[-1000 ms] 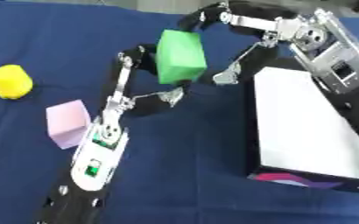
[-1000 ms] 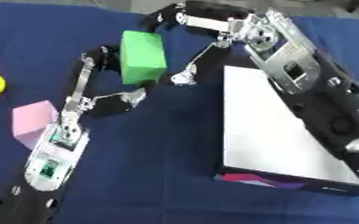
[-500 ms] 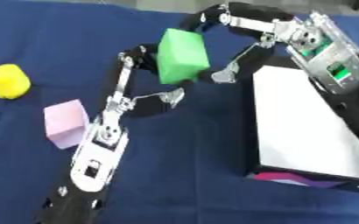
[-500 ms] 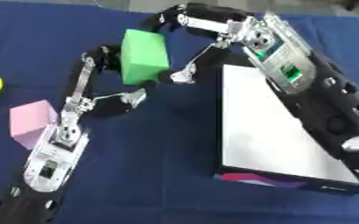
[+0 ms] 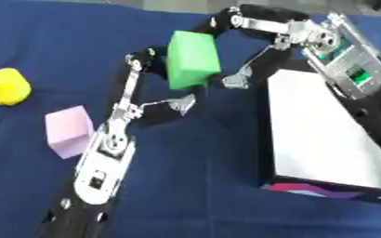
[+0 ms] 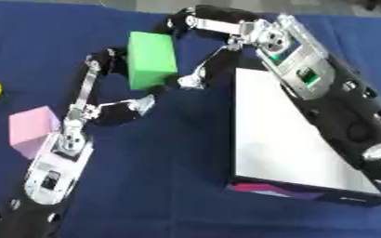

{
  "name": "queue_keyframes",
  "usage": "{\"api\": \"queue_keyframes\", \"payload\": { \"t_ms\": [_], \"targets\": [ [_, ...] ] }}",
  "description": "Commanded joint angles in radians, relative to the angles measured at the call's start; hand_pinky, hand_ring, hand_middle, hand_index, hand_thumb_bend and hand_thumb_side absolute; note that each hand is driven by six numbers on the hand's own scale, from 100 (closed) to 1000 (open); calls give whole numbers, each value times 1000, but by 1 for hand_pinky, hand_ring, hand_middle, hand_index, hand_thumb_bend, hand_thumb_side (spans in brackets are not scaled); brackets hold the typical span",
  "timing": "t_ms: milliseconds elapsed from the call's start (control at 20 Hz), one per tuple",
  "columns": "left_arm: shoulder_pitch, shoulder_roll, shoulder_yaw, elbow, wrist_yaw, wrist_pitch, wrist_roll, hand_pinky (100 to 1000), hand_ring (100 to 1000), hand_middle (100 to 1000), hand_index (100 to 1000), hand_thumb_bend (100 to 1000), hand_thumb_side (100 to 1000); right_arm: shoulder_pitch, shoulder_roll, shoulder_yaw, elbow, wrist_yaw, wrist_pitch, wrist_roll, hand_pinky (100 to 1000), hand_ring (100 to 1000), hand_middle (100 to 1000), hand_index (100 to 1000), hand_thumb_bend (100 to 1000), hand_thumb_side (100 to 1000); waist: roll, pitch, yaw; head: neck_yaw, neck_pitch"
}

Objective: Pick up the objects with one hand, pass them to the other hand, and then place them into the box on the other side of the table.

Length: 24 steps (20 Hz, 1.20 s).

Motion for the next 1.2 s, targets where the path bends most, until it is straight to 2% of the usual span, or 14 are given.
{"api": "queue_keyframes", "payload": {
  "t_ms": [50,350,500,700,800,950,1000,1100,1200],
  "targets": [
    [-20,-13,-14,-3,-38,-15,1,709,509,402,542,100,140,-19,-14,-13,-22,-45,25,25,856,872,551,842,290,324,0,-4,-1,-4,-7],
    [-20,-15,-17,5,-71,-27,9,709,511,405,544,100,133,-20,-16,-18,-41,-130,92,22,832,799,429,750,214,141,2,-4,-2,-6,-6],
    [-20,-16,-17,9,-76,-28,13,709,510,405,545,100,129,-17,-18,-20,-49,-160,110,3,827,783,395,724,164,105,2,-4,-4,-7,-7],
    [-18,-16,-18,13,-79,-27,17,709,511,409,552,110,143,-17,-18,-21,-51,-195,133,-19,817,765,365,697,140,114,3,-4,-5,-9,-3],
    [-17,-17,-17,16,-80,-24,19,713,513,416,562,190,170,-18,-17,-22,-50,-207,147,-30,815,761,358,690,143,112,4,-4,-6,-9,-2],
    [-16,-16,-16,19,-75,-20,29,741,532,458,616,394,272,-19,-19,-24,-51,-219,162,-41,812,755,343,675,151,100,6,-5,-7,-10,-5],
    [-16,-15,-16,19,-74,-20,32,744,534,461,621,404,277,-19,-20,-25,-51,-222,165,-44,812,755,342,674,152,100,6,-5,-8,-10,-5],
    [-16,-14,-17,17,-74,-21,38,767,567,508,684,512,336,-19,-23,-27,-51,-227,170,-51,812,752,334,665,156,100,7,-7,-8,-9,-7],
    [-16,-12,-17,16,-76,-24,42,774,581,528,711,554,358,-19,-27,-29,-50,-230,172,-57,811,751,330,662,158,100,8,-8,-8,-8,-8]
  ]
}}
